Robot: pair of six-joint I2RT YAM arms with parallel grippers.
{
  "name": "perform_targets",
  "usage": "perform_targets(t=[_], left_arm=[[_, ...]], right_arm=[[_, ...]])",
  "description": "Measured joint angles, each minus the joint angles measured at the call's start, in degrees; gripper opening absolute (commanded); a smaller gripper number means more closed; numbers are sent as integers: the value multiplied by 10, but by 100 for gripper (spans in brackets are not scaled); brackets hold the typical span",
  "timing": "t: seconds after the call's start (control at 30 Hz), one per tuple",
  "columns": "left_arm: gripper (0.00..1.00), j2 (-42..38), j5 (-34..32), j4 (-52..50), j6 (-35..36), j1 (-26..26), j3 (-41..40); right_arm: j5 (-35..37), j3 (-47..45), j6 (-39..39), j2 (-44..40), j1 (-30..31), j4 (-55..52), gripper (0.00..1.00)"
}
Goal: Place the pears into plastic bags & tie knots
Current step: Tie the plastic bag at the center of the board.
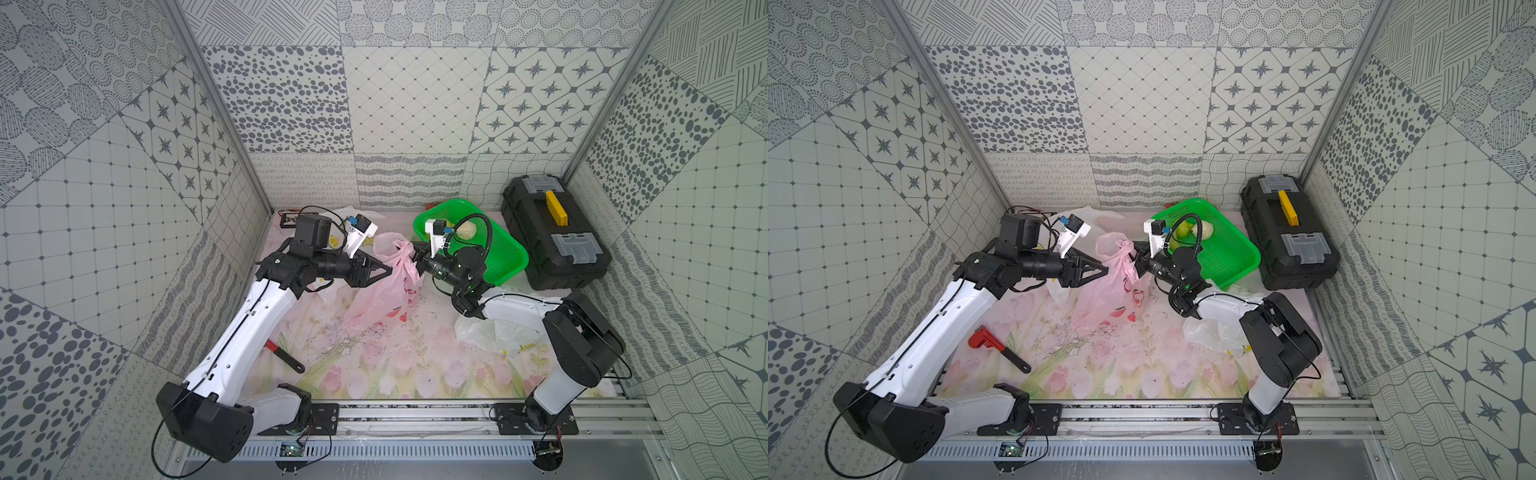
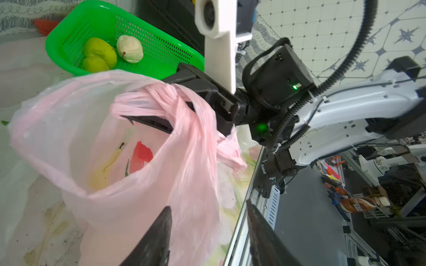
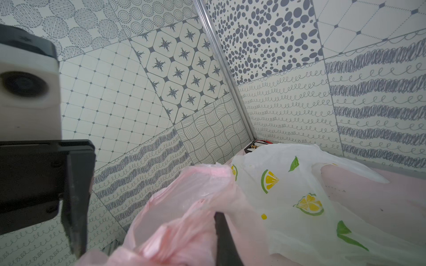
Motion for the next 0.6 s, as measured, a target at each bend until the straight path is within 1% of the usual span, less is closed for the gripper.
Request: perform_targets(t=[0.1,0.33,0.4,0.5,0.6], left_arm=[[46,29,-12,48,-26,-4,-14],[43,78,-31,153,-76,-55,-76],[44,84,-33,175,-90,-65,-87],[45,75,-42,185,-98,-71,-97],[47,40,-43,172,-93,-54,-100]], right_arm=[[-8,0,9,1,0,7,10],[-33,0,53,27,0,57,17],[-38,0,61,32,0,63,16],[-49,0,76,42,-7,82,12],[-64,0,100,55,-16,106,10]])
